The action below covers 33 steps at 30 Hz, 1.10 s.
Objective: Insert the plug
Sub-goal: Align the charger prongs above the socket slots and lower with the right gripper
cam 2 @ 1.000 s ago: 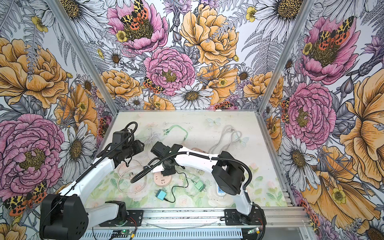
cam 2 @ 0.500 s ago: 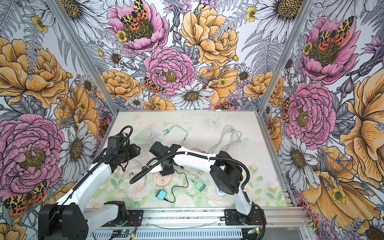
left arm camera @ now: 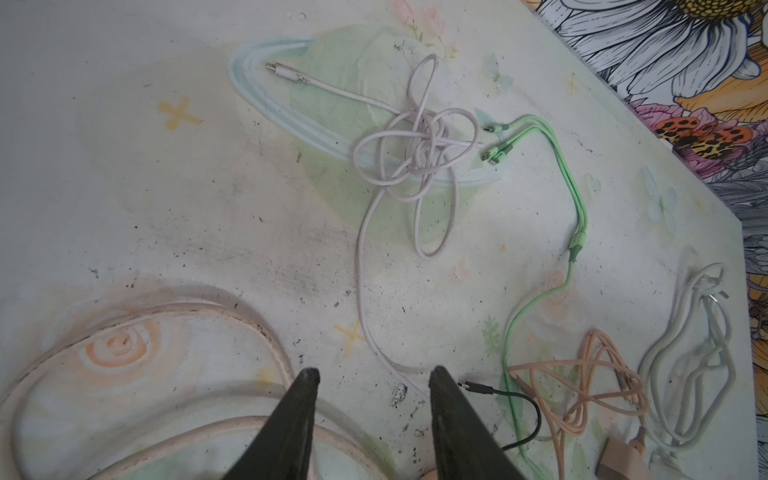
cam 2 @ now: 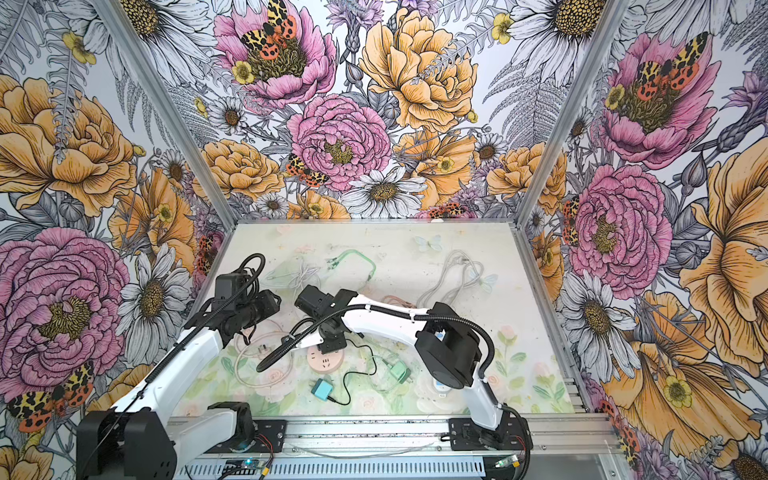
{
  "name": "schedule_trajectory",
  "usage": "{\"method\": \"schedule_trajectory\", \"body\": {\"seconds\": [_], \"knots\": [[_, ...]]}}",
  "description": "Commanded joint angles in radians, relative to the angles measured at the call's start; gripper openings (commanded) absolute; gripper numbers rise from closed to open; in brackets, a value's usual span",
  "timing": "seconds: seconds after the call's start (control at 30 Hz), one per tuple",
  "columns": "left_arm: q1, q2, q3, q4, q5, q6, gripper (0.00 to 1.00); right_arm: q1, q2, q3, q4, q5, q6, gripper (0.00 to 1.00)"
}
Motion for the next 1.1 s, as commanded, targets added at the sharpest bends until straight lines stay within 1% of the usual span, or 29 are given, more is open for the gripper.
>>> {"method": "schedule_trajectory", "body": {"seconds": [0.0, 0.1, 0.17, 0.47, 0.77, 0.93, 1.07], "knots": [[0.010, -0.023, -0.022, 0.003, 0.024, 0.012, 0.47, 0.019, 0.079, 0.034, -0.116, 0.039, -0.026, 0.00], [0.010, -0.030, -0.028, 0.003, 0.021, 0.012, 0.47, 0.021, 0.140, 0.105, -0.219, 0.081, -0.023, 0.00], [0.010, -0.033, -0.031, 0.003, 0.021, 0.013, 0.47, 0.021, 0.162, 0.129, -0.251, 0.091, -0.016, 0.00], [0.009, -0.039, -0.042, 0.003, 0.019, 0.013, 0.47, 0.020, 0.187, 0.151, -0.263, 0.082, -0.010, 0.00], [0.008, -0.040, -0.053, 0.007, 0.022, 0.010, 0.47, 0.017, 0.260, 0.186, -0.315, 0.080, -0.002, 0.00], [0.008, -0.039, -0.053, 0.011, 0.020, 0.010, 0.47, 0.017, 0.294, 0.195, -0.322, 0.120, 0.023, 0.00], [0.008, -0.030, -0.055, 0.011, 0.011, 0.010, 0.47, 0.015, 0.303, 0.184, -0.321, 0.105, 0.025, 0.00]]}}
